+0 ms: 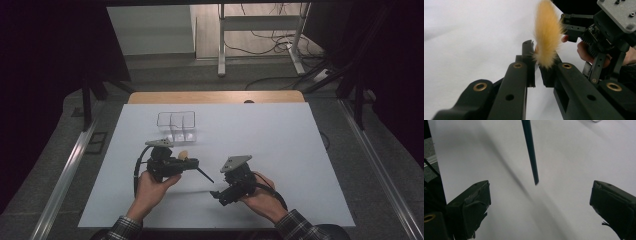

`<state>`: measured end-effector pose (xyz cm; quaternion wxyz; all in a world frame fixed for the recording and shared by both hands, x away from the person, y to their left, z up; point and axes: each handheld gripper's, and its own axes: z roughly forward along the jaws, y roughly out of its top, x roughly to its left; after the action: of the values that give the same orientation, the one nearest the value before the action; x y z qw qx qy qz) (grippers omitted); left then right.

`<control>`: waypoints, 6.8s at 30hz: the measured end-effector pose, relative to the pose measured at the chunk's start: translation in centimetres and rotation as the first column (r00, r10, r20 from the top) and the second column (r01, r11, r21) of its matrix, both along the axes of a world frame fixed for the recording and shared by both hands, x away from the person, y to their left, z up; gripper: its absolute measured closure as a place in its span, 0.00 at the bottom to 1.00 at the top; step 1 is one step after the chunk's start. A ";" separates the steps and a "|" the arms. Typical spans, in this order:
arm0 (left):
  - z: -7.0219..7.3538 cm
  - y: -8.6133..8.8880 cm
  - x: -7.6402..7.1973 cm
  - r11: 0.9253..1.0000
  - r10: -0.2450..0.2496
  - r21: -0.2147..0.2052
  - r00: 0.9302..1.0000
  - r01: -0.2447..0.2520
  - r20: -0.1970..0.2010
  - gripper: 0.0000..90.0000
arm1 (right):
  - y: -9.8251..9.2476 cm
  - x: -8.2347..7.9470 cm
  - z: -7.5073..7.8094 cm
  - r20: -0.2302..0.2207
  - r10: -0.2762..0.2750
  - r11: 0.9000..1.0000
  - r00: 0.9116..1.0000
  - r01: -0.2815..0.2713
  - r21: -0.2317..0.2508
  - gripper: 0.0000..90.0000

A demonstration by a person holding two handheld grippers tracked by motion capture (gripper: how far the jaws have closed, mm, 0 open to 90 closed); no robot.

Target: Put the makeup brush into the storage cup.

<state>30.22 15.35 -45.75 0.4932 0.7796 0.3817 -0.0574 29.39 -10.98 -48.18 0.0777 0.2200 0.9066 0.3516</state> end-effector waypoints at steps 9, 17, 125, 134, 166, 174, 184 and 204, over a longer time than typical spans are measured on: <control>0.1 0.5 -0.1 1.000 0.009 0.014 1.000 -0.009 0.027 0.92 | -1.2 0.3 0.1 0.006 -0.016 1.000 1.000 0.016 -0.007 0.02; 0.1 1.0 -0.2 0.999 0.023 0.024 0.999 -0.024 0.035 0.92 | -2.0 0.4 0.2 0.011 -0.023 1.000 1.000 0.023 -0.010 0.02; 3.1 8.4 2.5 0.959 0.240 0.107 0.950 -0.264 0.197 0.92 | -16.6 -1.3 1.3 0.003 -0.309 0.951 0.951 0.309 0.000 0.00; 4.0 7.6 4.2 0.960 0.236 0.103 0.949 -0.261 0.210 0.92 | -18.3 -1.4 1.2 -0.014 -0.340 0.940 0.940 0.340 0.014 0.00; 6.7 5.0 9.7 0.944 0.239 0.161 0.935 -0.286 0.261 0.92 | -19.7 -1.9 1.0 -0.046 -0.366 0.929 0.929 0.368 0.039 0.00; 7.2 4.2 11.0 0.939 0.235 0.184 0.933 -0.290 0.271 0.92 | -19.7 -1.9 1.0 -0.050 -0.367 0.929 0.929 0.369 0.040 0.00; 7.3 3.3 12.2 0.926 0.242 0.220 0.931 -0.305 0.273 0.92 | -19.7 -1.9 1.0 -0.054 -0.364 0.929 0.930 0.366 0.044 0.00; 5.3 2.4 13.9 0.911 0.246 0.272 0.936 -0.312 0.250 0.92 | -19.7 -1.9 0.9 -0.059 -0.356 0.933 0.933 0.358 0.042 0.00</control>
<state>44.10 17.74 -40.50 0.4067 0.7855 0.4394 0.1568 27.54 -30.68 -47.28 0.1116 0.3919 0.8437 0.3494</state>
